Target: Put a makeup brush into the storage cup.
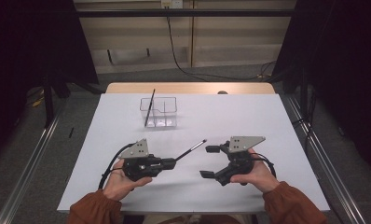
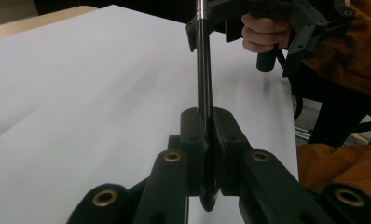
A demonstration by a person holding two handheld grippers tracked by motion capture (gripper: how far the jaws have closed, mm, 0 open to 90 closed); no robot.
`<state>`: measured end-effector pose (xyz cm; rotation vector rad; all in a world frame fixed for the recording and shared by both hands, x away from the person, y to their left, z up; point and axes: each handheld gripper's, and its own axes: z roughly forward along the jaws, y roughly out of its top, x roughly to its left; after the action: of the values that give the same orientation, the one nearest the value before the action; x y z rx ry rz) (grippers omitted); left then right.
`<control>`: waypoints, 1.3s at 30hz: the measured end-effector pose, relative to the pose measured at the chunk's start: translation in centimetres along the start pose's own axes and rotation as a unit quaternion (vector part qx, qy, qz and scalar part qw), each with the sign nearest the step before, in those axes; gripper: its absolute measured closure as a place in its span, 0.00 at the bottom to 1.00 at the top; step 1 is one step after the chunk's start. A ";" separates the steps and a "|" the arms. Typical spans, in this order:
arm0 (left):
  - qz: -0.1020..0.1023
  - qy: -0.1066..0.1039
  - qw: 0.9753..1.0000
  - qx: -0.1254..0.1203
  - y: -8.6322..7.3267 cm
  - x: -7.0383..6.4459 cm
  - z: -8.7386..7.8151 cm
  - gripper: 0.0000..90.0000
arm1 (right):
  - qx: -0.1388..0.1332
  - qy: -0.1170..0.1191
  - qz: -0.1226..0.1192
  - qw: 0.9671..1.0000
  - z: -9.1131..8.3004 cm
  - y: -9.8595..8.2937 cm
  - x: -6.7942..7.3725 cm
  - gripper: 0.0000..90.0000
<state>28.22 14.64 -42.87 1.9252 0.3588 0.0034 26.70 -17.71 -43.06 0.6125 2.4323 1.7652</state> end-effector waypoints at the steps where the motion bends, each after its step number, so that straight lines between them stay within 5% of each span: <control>1: 0.000 0.001 1.000 -0.003 0.0 0.0 0.0 0.93 | 0.000 0.001 0.000 1.000 0.0 0.0 0.0 0.11; 14: -0.001 0.005 1.000 -0.015 -0.2 -0.2 0.7 0.93 | -0.035 -0.005 0.030 0.999 -0.1 0.8 -0.5 0.34; 29: 0.010 -0.014 1.000 0.001 -0.5 -0.5 1.4 0.93 | -0.030 0.024 0.039 0.999 0.2 1.2 -0.7 0.64; 39: 0.017 -0.019 1.000 0.010 -0.7 -0.7 1.7 0.93 | -0.037 0.033 0.055 0.997 0.2 1.2 -0.9 0.75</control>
<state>27.72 13.18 -43.99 1.9476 0.3011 -0.0151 27.89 -17.55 -42.21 0.7024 2.4060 1.9379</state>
